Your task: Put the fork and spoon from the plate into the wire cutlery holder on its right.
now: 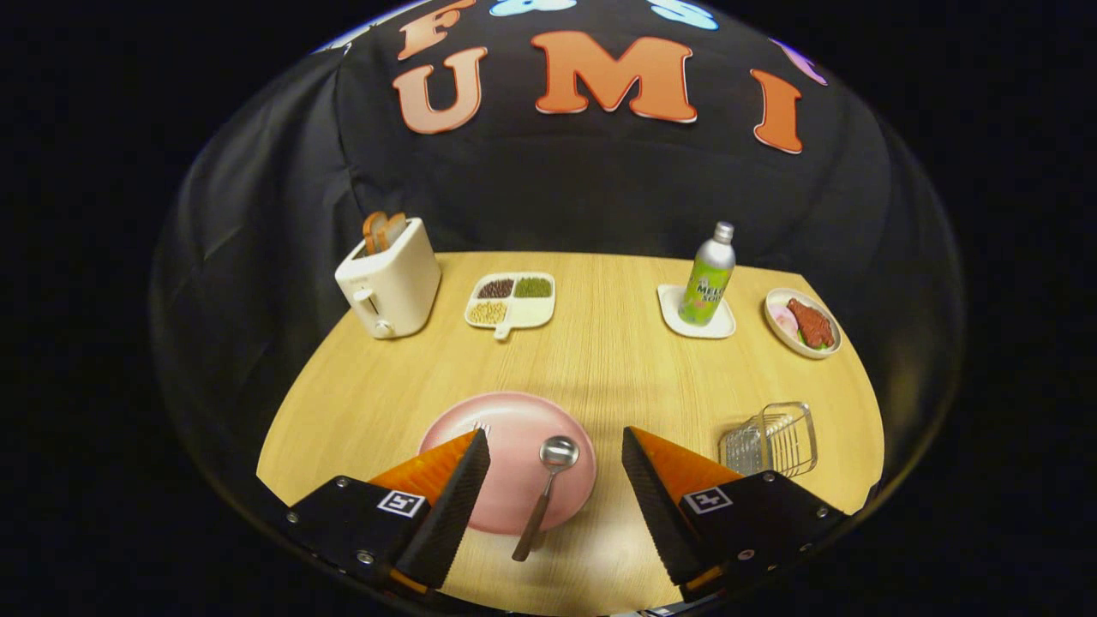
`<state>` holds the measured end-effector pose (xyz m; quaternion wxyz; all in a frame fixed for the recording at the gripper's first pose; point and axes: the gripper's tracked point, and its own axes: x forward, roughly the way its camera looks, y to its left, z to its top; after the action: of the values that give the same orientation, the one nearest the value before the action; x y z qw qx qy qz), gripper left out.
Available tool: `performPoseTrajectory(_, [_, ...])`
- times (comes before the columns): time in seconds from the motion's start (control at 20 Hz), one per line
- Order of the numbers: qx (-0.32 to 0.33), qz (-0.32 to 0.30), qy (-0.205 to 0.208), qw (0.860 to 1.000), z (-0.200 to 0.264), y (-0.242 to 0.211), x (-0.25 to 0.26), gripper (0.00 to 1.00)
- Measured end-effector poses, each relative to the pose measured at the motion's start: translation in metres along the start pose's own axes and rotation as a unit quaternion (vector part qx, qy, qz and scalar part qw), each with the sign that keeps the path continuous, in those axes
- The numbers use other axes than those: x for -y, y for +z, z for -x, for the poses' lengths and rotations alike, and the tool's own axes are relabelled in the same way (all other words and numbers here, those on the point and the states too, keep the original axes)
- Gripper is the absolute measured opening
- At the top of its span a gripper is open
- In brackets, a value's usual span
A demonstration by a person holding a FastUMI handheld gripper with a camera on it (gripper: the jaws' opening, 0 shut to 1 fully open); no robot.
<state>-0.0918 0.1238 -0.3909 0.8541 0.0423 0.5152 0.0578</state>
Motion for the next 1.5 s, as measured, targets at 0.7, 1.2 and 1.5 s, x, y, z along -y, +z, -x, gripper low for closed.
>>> performPoseTrajectory(0.7, [-0.171,0.011,-0.032,0.985,-0.069,-0.097,-0.010,0.50])
performPoseTrajectory(1.2, [-0.214,0.012,-0.033,0.976,-0.071,-0.110,-0.011,0.10])
performPoseTrajectory(1.5, [-0.161,0.008,0.003,0.987,-0.053,-0.082,-0.012,0.05])
